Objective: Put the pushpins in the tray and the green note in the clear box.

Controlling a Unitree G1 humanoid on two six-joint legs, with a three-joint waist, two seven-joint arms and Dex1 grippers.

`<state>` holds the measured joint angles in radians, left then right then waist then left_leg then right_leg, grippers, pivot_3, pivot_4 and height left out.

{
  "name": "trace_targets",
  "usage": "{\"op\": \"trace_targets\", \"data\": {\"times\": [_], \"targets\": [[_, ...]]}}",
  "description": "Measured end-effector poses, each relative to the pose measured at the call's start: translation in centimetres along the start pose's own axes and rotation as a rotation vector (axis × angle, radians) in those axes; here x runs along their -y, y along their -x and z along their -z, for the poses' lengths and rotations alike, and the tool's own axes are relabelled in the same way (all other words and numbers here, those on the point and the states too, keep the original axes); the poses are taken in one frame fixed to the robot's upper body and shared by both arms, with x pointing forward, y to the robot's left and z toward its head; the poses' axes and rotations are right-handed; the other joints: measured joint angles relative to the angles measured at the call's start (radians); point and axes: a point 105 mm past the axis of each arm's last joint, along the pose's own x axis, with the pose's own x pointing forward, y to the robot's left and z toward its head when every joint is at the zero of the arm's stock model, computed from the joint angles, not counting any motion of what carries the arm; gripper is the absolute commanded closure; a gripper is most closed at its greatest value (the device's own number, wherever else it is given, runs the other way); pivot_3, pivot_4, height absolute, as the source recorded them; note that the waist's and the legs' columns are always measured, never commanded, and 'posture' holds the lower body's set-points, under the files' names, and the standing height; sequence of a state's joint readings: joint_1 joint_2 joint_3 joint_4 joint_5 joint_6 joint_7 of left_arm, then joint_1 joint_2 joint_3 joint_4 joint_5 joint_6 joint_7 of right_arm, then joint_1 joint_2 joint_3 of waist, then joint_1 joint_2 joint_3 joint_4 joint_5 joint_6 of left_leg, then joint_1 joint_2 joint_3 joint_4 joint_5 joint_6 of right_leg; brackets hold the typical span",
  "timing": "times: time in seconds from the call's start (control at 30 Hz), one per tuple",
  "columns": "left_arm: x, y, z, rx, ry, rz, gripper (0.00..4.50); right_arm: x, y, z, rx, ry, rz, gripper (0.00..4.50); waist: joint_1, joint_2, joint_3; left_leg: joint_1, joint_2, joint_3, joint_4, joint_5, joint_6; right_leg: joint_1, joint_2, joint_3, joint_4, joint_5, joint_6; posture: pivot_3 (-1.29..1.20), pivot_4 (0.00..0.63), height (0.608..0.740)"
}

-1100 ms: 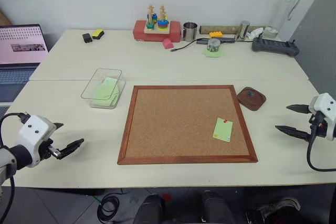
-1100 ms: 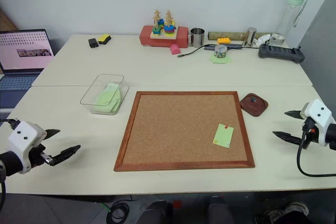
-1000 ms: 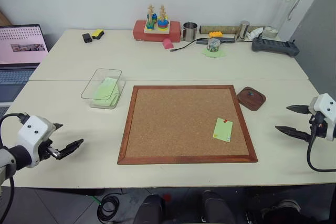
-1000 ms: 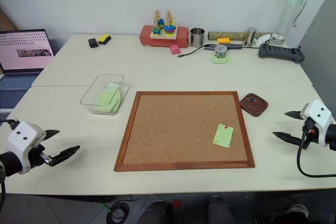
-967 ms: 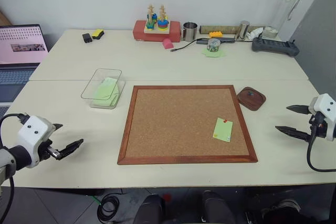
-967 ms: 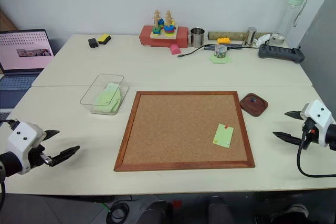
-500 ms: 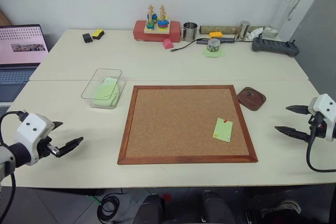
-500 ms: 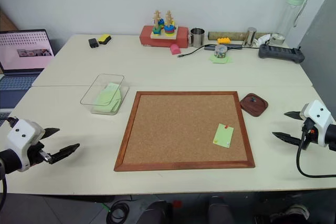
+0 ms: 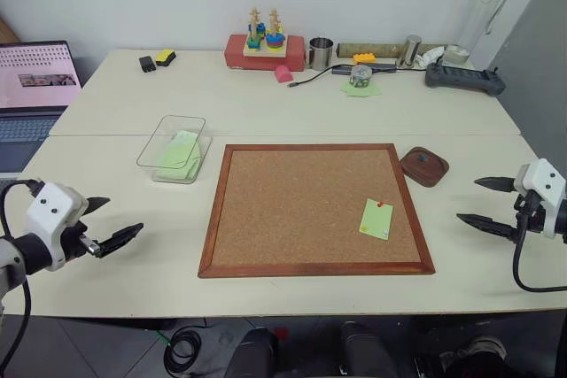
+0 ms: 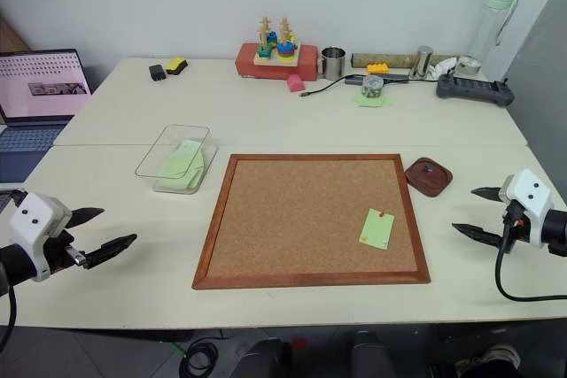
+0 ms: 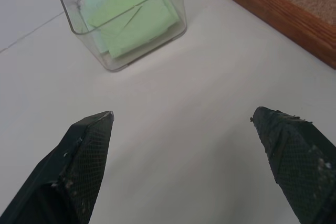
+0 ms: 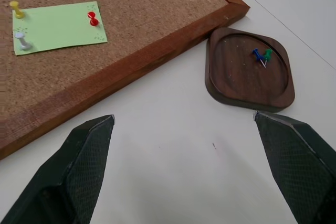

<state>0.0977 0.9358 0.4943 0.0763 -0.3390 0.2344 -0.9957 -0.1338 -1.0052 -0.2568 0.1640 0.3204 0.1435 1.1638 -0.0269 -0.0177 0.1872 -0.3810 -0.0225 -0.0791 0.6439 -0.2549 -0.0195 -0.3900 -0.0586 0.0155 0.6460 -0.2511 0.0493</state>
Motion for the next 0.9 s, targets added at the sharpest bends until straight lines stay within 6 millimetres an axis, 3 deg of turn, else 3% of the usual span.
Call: {"op": "trace_targets", "data": {"times": [0.2,0.47,0.7,0.77,0.9], "targets": [[1.5,-1.1,-2.2,0.060,-0.039,0.090,1.11,-0.3,0.2,-0.2,0.008,-0.005,0.005,0.00,0.000,0.000,0.000,0.000,0.000,0.000,0.000,0.000,0.000,0.000,0.000,0.000,0.000,0.000,0.000,0.00,0.150,0.740],[8.0,-5.4,-7.0,0.150,-0.177,0.375,2.69,-1.5,-0.1,-1.5,0.052,-0.002,-0.022,0.00,0.002,0.000,0.000,0.000,0.000,0.000,0.001,0.000,0.000,0.001,0.001,0.001,0.000,0.001,0.001,0.00,0.150,0.740],[16.9,-10.4,-10.9,0.322,-0.179,0.640,4.03,-4.2,-2.4,-3.6,0.146,0.002,-0.107,0.00,0.001,0.000,0.000,-0.001,0.000,0.001,0.002,0.000,0.000,0.001,0.003,0.001,0.000,0.002,0.003,0.00,0.150,0.740],[18.3,-11.6,-11.2,0.338,-0.172,0.666,4.46,-4.9,-3.1,-3.9,0.166,-0.008,-0.132,0.00,0.000,0.000,0.000,0.000,0.000,0.001,0.002,0.000,0.000,0.001,0.003,0.002,0.001,0.002,0.003,0.00,0.150,0.740],[20.1,-14.5,-11.4,0.362,-0.151,0.669,4.48,-5.6,-4.5,-4.5,0.191,-0.014,-0.155,0.00,0.000,0.000,0.000,0.000,-0.001,0.002,0.003,0.000,0.000,0.001,0.003,0.001,0.001,0.002,0.003,0.00,0.150,0.740]]}}
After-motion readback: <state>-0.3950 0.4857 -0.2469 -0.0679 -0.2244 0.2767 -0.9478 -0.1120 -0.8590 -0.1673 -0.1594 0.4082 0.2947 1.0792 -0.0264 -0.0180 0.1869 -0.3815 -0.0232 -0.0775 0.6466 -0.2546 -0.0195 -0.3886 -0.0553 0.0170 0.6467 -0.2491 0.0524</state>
